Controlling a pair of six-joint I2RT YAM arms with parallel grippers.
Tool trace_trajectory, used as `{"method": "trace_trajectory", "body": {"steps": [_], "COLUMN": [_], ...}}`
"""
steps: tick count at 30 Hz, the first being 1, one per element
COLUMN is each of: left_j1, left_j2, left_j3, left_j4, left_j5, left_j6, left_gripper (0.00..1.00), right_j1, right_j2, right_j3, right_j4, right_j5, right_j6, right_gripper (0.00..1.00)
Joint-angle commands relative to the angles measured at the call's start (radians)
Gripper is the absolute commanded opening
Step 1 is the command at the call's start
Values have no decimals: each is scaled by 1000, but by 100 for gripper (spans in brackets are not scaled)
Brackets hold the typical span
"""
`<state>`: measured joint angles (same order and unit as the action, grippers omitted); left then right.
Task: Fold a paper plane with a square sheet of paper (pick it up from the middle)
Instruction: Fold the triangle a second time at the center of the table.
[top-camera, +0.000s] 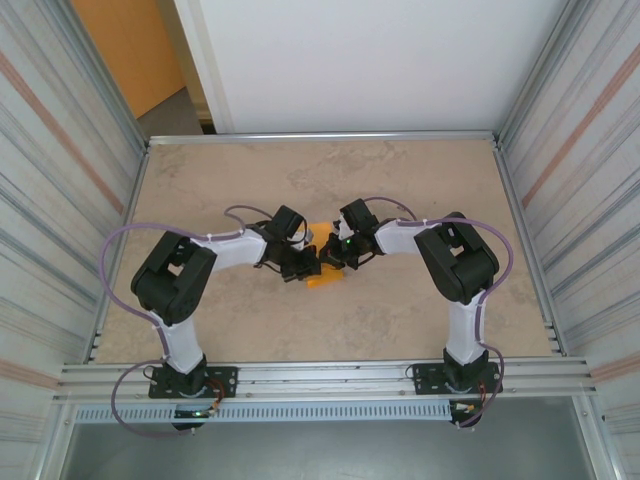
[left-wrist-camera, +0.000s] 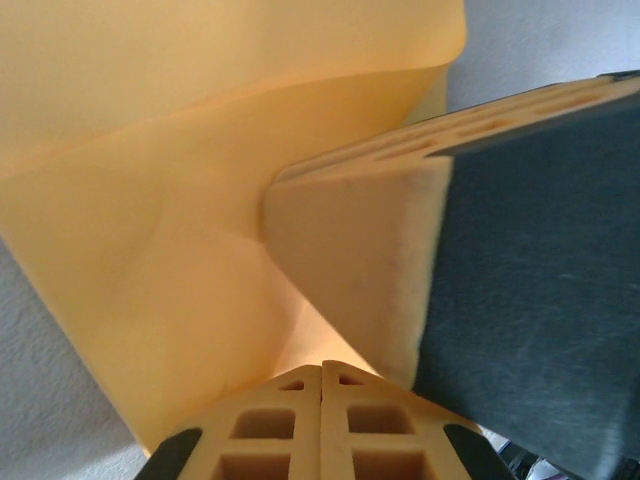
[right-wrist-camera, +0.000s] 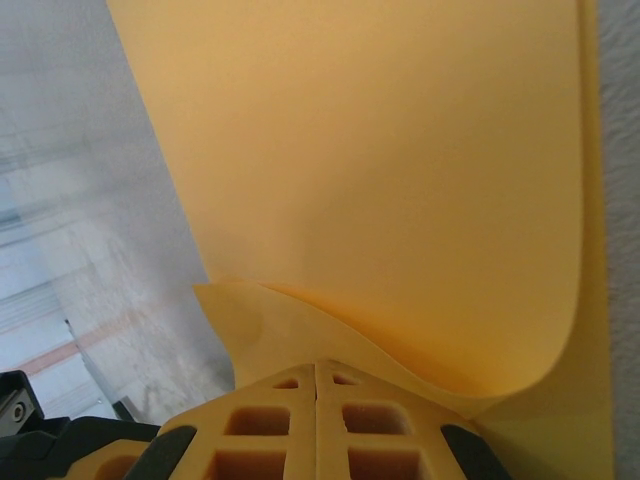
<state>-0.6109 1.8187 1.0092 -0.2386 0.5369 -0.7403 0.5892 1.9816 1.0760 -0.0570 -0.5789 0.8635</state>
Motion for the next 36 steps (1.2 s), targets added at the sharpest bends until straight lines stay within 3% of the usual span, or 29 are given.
{"method": "trace_trajectory", "body": {"steps": [1,12,36], "left_j1": [-4,-9,-43], "left_j2": [9,10,36], "left_j3": [27,44,92], "left_j4": [-52,-116,-248], "left_j5": [-18,-22,-143], "left_j6": [42,109,176], "left_gripper": [4,3,3], "right_j1": [0,-2,-6], "right_j2": [108,118,126], "right_j3": [-59,-56,-55], "right_j4": [-155,-164,-171], "right_j5": [151,154,157], "right_j6": [27,29,30], "right_gripper": [0,0,0]}}
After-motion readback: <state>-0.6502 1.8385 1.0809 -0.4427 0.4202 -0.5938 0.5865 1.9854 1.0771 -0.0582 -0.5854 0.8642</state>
